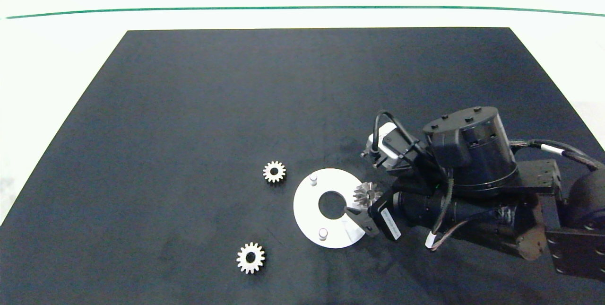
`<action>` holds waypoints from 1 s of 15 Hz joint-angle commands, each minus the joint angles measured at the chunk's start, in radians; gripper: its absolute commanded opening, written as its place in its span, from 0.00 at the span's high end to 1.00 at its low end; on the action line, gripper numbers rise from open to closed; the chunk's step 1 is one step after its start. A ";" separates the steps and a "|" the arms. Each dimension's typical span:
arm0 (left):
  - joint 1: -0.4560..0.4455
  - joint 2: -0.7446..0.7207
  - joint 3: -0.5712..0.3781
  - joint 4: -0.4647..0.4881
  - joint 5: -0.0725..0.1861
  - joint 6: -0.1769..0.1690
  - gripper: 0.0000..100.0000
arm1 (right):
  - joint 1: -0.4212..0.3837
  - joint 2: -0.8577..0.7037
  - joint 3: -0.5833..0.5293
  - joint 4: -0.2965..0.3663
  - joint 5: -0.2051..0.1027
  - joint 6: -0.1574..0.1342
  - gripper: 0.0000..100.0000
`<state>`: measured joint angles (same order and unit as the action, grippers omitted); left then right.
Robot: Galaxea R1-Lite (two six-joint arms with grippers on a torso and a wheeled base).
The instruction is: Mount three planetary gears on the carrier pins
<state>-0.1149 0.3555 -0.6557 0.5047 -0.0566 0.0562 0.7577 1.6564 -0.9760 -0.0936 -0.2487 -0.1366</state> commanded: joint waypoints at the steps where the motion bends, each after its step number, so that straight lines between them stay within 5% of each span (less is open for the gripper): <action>1: 0.000 0.000 0.004 0.003 0.000 0.001 0.00 | 0.000 -0.116 0.003 0.017 -0.003 -0.001 0.00; 4: 0.001 0.002 0.001 0.003 0.000 0.001 0.00 | -0.031 -0.187 0.003 0.094 -0.017 -0.001 0.00; 8: 0.003 -0.001 -0.007 0.003 0.000 0.001 0.00 | -0.100 -0.170 0.008 0.097 -0.015 -0.005 0.00; 15: 0.000 -0.012 -0.024 0.005 0.000 0.001 0.00 | -0.095 -0.063 -0.041 0.086 -0.006 0.000 0.00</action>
<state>-0.1140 0.3472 -0.6791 0.5064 -0.0566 0.0566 0.6613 1.5640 -1.0087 -0.0072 -0.2534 -0.1360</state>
